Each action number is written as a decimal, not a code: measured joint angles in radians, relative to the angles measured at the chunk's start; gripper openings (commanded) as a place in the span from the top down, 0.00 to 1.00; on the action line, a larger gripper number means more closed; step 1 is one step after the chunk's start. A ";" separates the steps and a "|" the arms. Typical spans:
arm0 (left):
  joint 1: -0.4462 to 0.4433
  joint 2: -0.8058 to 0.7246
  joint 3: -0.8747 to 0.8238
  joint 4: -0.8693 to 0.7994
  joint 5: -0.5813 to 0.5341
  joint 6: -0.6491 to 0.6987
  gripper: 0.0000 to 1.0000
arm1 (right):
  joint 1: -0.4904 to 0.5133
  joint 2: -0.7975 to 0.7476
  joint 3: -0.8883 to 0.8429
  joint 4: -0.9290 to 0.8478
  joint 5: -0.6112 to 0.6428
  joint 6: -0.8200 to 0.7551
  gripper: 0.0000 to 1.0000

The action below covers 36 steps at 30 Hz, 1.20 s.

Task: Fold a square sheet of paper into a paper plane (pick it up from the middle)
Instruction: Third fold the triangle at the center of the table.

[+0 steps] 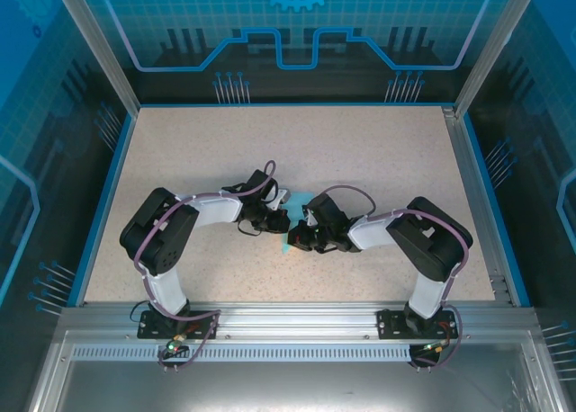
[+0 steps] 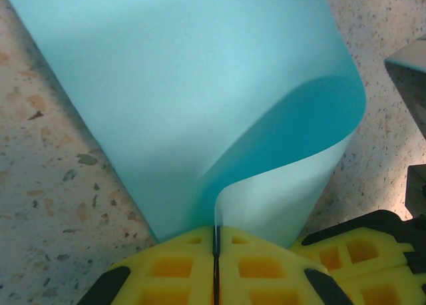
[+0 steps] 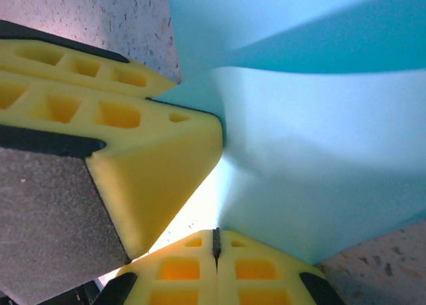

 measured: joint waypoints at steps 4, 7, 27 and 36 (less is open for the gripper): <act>0.001 0.000 0.000 0.000 0.000 0.000 0.91 | -0.005 -0.002 0.000 -0.001 -0.007 0.000 1.00; 0.001 0.000 0.000 0.000 0.000 0.000 0.91 | -0.016 -0.016 -0.001 -0.005 -0.007 -0.004 1.00; 0.001 0.001 0.000 0.000 0.001 0.000 0.91 | -0.063 -0.002 -0.008 0.005 -0.015 -0.027 1.00; 0.001 0.001 0.000 0.000 0.001 0.001 0.91 | -0.086 -0.019 -0.024 0.021 -0.024 -0.027 1.00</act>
